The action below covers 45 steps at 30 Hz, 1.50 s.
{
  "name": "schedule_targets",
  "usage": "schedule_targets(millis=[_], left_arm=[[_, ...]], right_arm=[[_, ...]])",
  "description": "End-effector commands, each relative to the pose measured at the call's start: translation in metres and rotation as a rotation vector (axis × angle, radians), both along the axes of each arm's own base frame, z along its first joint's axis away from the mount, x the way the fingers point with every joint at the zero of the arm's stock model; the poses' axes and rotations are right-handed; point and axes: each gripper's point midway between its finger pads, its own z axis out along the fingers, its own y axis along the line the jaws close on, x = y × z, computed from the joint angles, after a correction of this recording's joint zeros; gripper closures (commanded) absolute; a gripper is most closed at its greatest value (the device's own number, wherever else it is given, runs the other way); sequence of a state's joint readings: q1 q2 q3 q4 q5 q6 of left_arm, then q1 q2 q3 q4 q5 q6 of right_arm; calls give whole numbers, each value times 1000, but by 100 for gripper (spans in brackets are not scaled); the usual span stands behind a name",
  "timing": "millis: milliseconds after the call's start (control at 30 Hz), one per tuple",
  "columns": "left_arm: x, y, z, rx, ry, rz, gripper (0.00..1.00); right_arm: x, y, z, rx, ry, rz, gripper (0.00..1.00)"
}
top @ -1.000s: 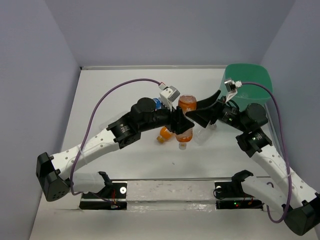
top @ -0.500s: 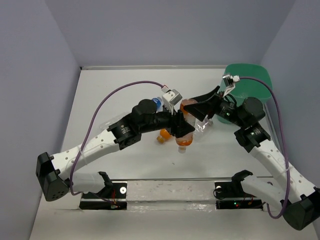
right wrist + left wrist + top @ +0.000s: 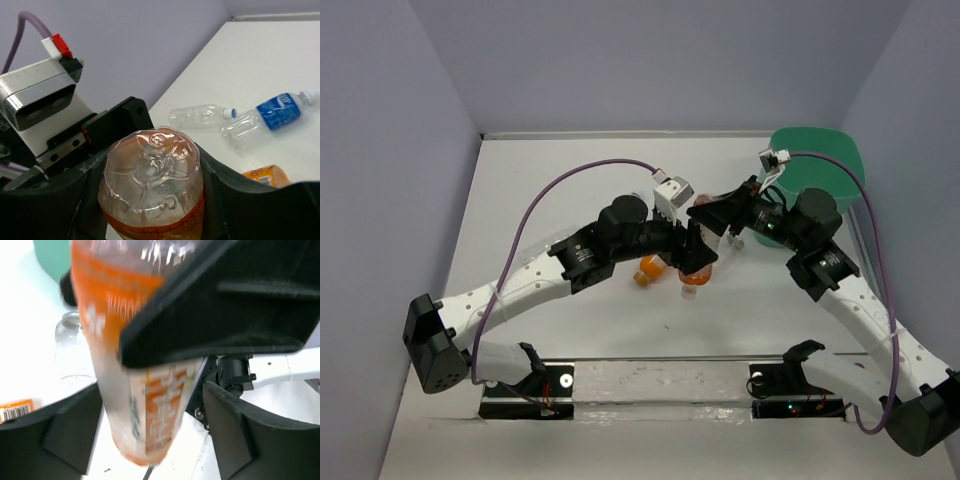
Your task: Put the plastic bottles in the bin
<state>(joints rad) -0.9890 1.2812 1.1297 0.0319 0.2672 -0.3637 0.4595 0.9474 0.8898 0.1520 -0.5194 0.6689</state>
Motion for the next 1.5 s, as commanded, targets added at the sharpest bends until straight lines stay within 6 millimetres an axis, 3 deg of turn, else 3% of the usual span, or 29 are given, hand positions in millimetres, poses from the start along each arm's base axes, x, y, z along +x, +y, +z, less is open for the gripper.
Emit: schedule_targets(millis=[0,33,67,167,200,267,300,333,400,433,500,567,600,633,667,733,767,833,867,900,967,1100,1167,1233,1267,1333,1367,1400,1467], left_arm=[[6,18,18,-26,-46,95,6],[9,23,11,-6,-42,123,2],[19,32,3,24,-47,193,1],[29,57,-17,84,-38,317,1],[35,70,-29,111,-31,391,1],[42,81,-41,138,-18,468,1],[48,88,-49,163,-21,518,1],[51,91,-59,187,-16,539,1],[60,95,-68,206,-25,583,1],[64,94,-82,243,-25,592,1],[77,92,-97,289,-42,611,1],[85,87,-106,305,-48,601,1],[91,84,-110,308,-47,583,1],[95,80,-127,346,-34,573,1],[102,76,-128,337,-32,565,1],[112,74,-147,383,-28,570,1],[117,74,-152,392,-31,580,1],[127,76,-166,439,-36,606,1],[131,77,-170,452,-39,613,1],[133,77,-175,465,-39,612,1],[137,77,-188,495,-31,609,1],[138,74,-211,529,-7,581,1],[137,74,-218,537,2,571,1],[136,74,-224,540,12,567,6],[136,73,-225,534,14,566,10],[134,73,-229,536,23,563,21],[133,73,-229,533,25,564,25],[132,71,-225,513,27,557,29],[129,73,-226,506,33,555,36]], right_arm=[[23,-31,48,-7,-128,-237,66],[27,-36,54,-16,-141,-276,66],[31,-45,75,-21,-191,-323,66],[54,-72,92,-62,-202,-475,67],[62,-93,112,-75,-236,-571,67],[71,-117,132,-113,-281,-677,67],[78,-138,141,-120,-282,-781,68],[77,-153,160,-118,-308,-836,68],[88,-184,169,-165,-326,-961,69],[87,-203,182,-164,-339,-1051,69],[99,-229,180,-244,-331,-1192,69],[108,-241,178,-294,-325,-1257,69],[121,-249,167,-354,-308,-1291,69],[126,-257,161,-371,-293,-1330,69],[138,-265,144,-419,-263,-1352,69],[146,-277,132,-445,-245,-1387,66],[149,-282,127,-459,-236,-1400,55],[155,-296,113,-489,-202,-1438,43],[156,-297,111,-494,-196,-1439,24],[156,-301,109,-500,-192,-1449,14],[156,-297,107,-521,-194,-1415,0],[139,-279,101,-482,-147,-1305,0],[129,-268,82,-450,-99,-1242,0],[104,-243,75,-323,-72,-1119,0],[89,-232,51,-247,-12,-1078,0],[75,-214,21,-169,38,-998,0],[71,-207,-29,-136,158,-976,0],[55,-202,-33,-69,159,-953,0],[42,-197,-67,-10,239,-932,1]])
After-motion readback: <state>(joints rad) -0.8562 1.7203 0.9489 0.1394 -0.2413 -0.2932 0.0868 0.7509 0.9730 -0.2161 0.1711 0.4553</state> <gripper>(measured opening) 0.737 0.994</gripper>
